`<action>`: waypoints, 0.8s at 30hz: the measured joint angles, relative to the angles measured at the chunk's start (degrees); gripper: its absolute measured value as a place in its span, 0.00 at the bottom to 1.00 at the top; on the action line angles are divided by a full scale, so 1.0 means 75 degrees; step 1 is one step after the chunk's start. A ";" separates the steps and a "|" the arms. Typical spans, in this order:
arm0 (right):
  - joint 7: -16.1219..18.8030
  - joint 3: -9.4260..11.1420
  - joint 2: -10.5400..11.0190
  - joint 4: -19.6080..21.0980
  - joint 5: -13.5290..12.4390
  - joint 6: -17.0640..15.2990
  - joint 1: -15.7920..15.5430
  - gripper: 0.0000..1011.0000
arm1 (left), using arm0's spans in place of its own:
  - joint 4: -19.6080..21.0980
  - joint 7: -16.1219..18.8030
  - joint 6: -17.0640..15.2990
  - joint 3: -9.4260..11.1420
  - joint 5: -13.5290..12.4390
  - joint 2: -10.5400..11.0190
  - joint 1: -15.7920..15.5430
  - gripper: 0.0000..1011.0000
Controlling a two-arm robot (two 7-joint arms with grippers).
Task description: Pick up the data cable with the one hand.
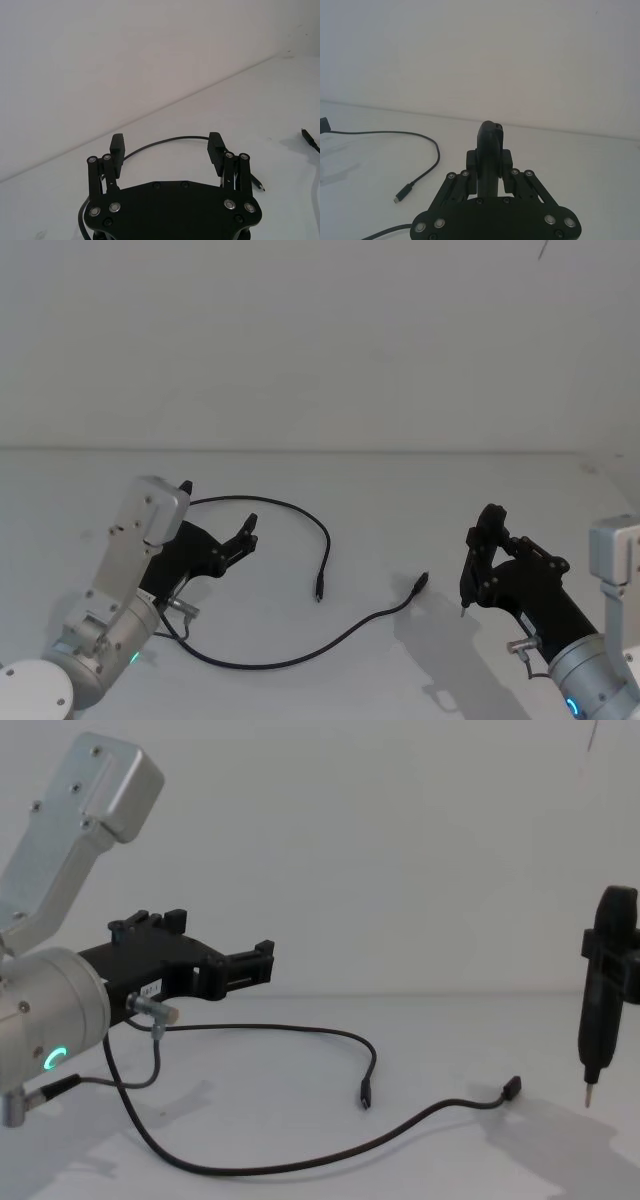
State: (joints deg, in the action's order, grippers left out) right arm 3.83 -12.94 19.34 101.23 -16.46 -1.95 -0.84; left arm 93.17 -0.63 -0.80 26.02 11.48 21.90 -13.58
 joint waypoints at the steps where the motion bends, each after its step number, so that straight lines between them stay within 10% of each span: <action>1: 0.0000 0.0000 0.0000 0.0000 0.0000 0.0000 0.0000 0.28 | 0.0000 0.0000 0.0000 0.0000 0.0001 0.0000 -0.0001 0.99; 24: 0.0000 0.0000 0.0000 -0.0001 0.0000 0.0000 0.0000 0.28 | 0.0001 0.0000 0.0000 0.0000 0.0000 0.0000 -0.0001 0.99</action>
State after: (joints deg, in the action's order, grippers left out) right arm 3.83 -12.94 19.33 101.23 -16.46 -1.95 -0.84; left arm 93.18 -0.63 -0.80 26.02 11.48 21.89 -13.59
